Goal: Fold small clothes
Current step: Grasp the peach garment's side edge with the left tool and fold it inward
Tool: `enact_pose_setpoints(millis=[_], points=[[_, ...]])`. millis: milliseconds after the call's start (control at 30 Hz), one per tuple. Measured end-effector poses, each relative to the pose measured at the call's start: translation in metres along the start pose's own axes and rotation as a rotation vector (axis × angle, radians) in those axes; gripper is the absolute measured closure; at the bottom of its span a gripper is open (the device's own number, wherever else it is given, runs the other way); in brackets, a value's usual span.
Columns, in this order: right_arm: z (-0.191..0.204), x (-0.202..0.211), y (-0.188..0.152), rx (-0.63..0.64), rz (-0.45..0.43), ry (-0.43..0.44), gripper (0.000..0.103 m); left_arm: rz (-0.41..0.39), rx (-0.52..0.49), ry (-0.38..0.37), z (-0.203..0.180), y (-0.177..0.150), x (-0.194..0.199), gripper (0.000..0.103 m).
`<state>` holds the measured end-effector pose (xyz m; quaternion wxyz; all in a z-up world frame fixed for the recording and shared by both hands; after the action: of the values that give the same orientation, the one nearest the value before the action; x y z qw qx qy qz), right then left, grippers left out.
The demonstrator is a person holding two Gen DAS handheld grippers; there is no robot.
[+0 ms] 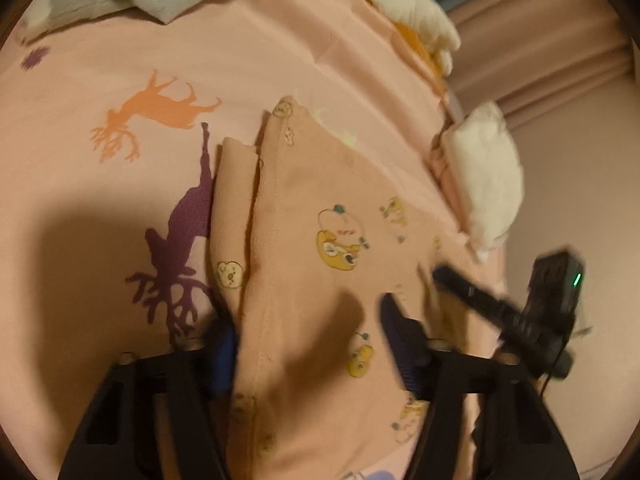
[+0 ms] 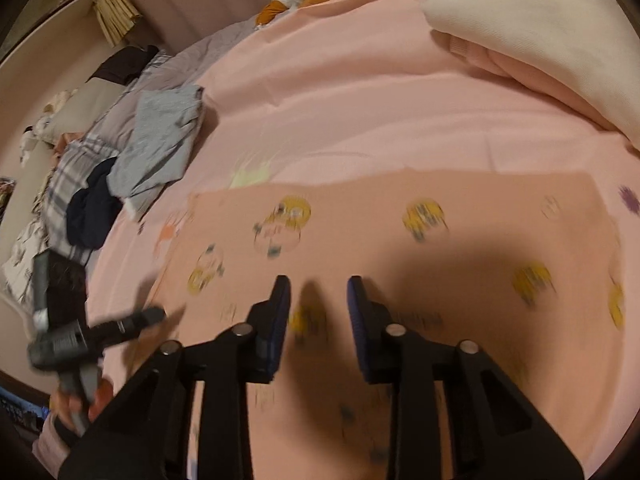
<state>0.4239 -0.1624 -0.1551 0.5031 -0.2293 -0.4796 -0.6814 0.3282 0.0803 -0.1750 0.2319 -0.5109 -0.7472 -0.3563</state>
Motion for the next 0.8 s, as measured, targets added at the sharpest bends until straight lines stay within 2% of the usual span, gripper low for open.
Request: enact_pose_setpoints(millis=[33,167,267,400,533,633,700,800], points=[[0.000,-0.006,0.004,-0.001,0.002,-0.017,0.085,0.005,-0.005,0.017,0.001,0.000,-0.002,0.069],[-0.006,-0.033,0.009,0.012,0.058,-0.107,0.098,0.004,0.005,0.043,0.009,0.000,-0.004,0.085],[-0.004,-0.029,0.010,0.019,0.064,-0.116,0.098,0.007,0.007,0.047,0.012,-0.001,-0.003,0.085],[0.008,-0.004,-0.003,0.070,0.050,-0.077,0.094,0.012,-0.003,0.071,0.011,-0.001,-0.002,0.085],[0.026,0.017,-0.039,0.140,0.071,-0.043,0.093,0.019,0.002,0.078,0.011,-0.001,-0.001,0.086],[0.028,0.009,-0.073,0.194,0.131,-0.092,0.094,0.021,0.006,0.094,0.008,0.000,-0.002,0.087],[0.029,0.009,-0.079,0.231,0.102,-0.108,0.094,0.021,0.007,0.114,0.005,0.001,0.000,0.090],[0.023,0.016,-0.073,0.147,0.113,-0.036,0.091,0.006,-0.010,0.154,-0.005,0.003,0.006,0.096]])
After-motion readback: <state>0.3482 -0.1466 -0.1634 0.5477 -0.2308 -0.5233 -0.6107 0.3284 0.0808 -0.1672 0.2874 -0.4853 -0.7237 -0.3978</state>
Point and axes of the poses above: each gripper's, at about its wrist camera, not at the fingertips, and x roughly against the way its jaws point, z to its left, y to its top, the point moved 6 cm from there along -x, roughly the way its jaws point, and after that the axes turned 3 degrees about z, right-handed, at the moved point
